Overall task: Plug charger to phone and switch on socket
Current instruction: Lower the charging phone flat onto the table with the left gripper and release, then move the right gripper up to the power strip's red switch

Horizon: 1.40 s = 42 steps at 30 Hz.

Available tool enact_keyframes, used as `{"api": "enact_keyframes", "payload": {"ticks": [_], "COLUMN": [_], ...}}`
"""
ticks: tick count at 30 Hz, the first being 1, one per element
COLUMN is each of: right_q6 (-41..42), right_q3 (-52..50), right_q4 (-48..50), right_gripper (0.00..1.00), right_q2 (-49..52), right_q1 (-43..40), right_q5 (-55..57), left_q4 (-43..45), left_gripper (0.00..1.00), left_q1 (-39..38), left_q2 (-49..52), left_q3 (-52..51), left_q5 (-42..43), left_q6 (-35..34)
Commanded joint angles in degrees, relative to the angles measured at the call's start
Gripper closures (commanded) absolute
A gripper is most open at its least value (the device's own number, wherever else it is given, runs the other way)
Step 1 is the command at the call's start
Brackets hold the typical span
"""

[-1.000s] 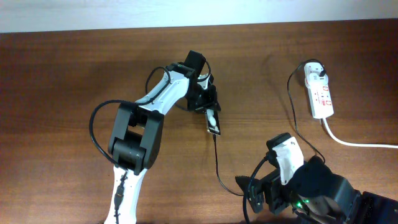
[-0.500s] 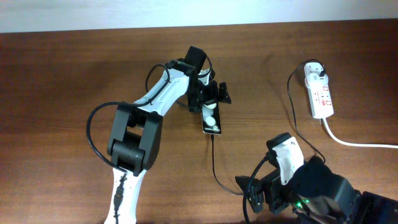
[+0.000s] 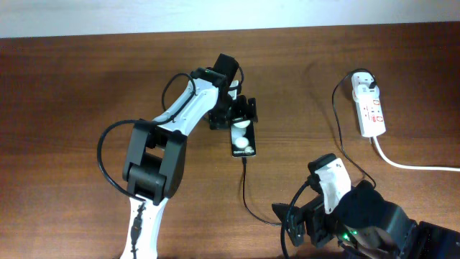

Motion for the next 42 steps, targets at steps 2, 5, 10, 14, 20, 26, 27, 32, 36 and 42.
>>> {"api": "enact_keyframes", "payload": {"ticks": [2, 5, 10, 14, 20, 26, 27, 32, 36, 42], "right_q6": [0.1, 0.1, 0.1, 0.1, 0.1, 0.1, 0.1, 0.7, 0.7, 0.7], "right_q3": [0.5, 0.5, 0.5, 0.5, 0.5, 0.5, 0.5, 0.5, 0.5, 0.5], "right_q4": [0.1, 0.1, 0.1, 0.1, 0.1, 0.1, 0.1, -0.2, 0.3, 3.3], "right_gripper": [0.01, 0.01, 0.01, 0.01, 0.01, 0.01, 0.01, 0.01, 0.01, 0.01], "right_q2": [0.0, 0.0, 0.0, 0.1, 0.1, 0.0, 0.0, 0.0, 0.1, 0.3], "right_q1": [-0.2, -0.2, -0.2, -0.2, -0.2, -0.2, -0.2, -0.2, -0.2, -0.2], "right_q5": [0.9, 0.9, 0.9, 0.9, 0.9, 0.9, 0.9, -5.8, -6.0, -6.0], "left_q4": [-2.1, -3.7, -10.3, -18.4, -35.4, -43.4, -43.4, -43.4, -43.4, -43.4], "left_gripper": [0.01, 0.01, 0.01, 0.01, 0.01, 0.01, 0.01, 0.01, 0.01, 0.01], "left_q1": [0.1, 1.0, 5.0, 5.3, 5.3, 5.3, 5.3, 5.3, 5.3, 9.6], "left_q2": [1.9, 1.7, -7.6, -23.8, -43.8, -55.1, -55.7, -59.0, -61.8, -71.1], "left_q3": [-1.2, -1.1, -1.0, -1.0, -1.0, -1.1, -1.1, -1.1, -1.1, -1.1], "left_q5": [-9.7, -9.8, -18.3, -29.2, -37.2, -37.4, -37.4, -37.4, -37.4, -37.4], "left_q6": [0.3, 0.6, 2.7, 2.7, 2.7, 2.7, 2.7, 2.7, 2.7, 2.7]}}
